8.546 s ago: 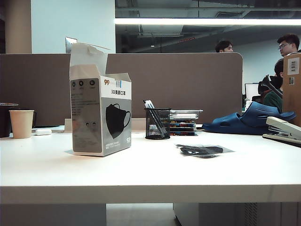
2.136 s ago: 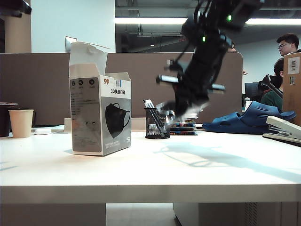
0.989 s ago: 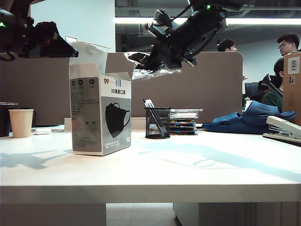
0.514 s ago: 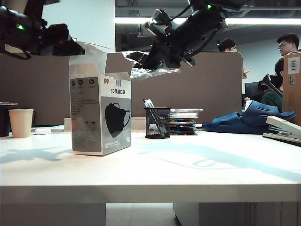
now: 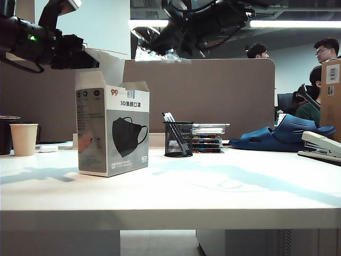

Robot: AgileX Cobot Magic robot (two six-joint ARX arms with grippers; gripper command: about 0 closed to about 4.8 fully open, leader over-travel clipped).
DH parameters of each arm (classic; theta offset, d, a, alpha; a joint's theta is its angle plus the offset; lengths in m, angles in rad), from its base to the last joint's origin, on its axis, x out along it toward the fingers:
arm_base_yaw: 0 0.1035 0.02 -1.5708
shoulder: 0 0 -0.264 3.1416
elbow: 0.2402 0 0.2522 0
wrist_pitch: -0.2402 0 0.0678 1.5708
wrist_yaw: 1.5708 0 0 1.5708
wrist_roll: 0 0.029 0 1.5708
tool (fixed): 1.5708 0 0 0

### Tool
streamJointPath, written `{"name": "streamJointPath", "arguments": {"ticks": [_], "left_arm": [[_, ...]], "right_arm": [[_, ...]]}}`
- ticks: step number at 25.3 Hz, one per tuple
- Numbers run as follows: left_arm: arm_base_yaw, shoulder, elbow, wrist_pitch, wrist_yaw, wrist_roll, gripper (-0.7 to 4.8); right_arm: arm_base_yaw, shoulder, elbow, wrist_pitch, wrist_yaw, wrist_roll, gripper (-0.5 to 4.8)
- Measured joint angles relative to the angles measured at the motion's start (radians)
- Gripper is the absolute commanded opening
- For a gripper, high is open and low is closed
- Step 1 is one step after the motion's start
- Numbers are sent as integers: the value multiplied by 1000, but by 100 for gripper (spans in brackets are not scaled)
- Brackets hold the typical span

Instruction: Put the mask into the mask box.

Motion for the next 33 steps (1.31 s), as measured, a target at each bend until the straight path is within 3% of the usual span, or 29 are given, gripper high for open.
{"name": "streamJointPath", "arguments": {"ticks": [5, 10, 15, 18, 25, 33], "left_arm": [[0, 0, 0, 2, 7, -79, -5], [0, 0, 0, 3, 15, -90, -5], [0, 1, 0, -2, 99, -100, -6], [2, 1, 0, -2, 104, -115, -5], [5, 3, -2, 17, 97, -117, -5], [5, 5, -2, 71, 103, -117, -5]], "right_arm": [[47, 22, 0, 88, 0, 4, 48], [95, 79, 0, 198, -1, 4, 48], [117, 170, 0, 405, 47, 4, 48], [120, 195, 0, 439, 56, 5, 48], [138, 238, 4, 435, 53, 6, 48], [144, 240, 3, 242, 45, -6, 49]]}}
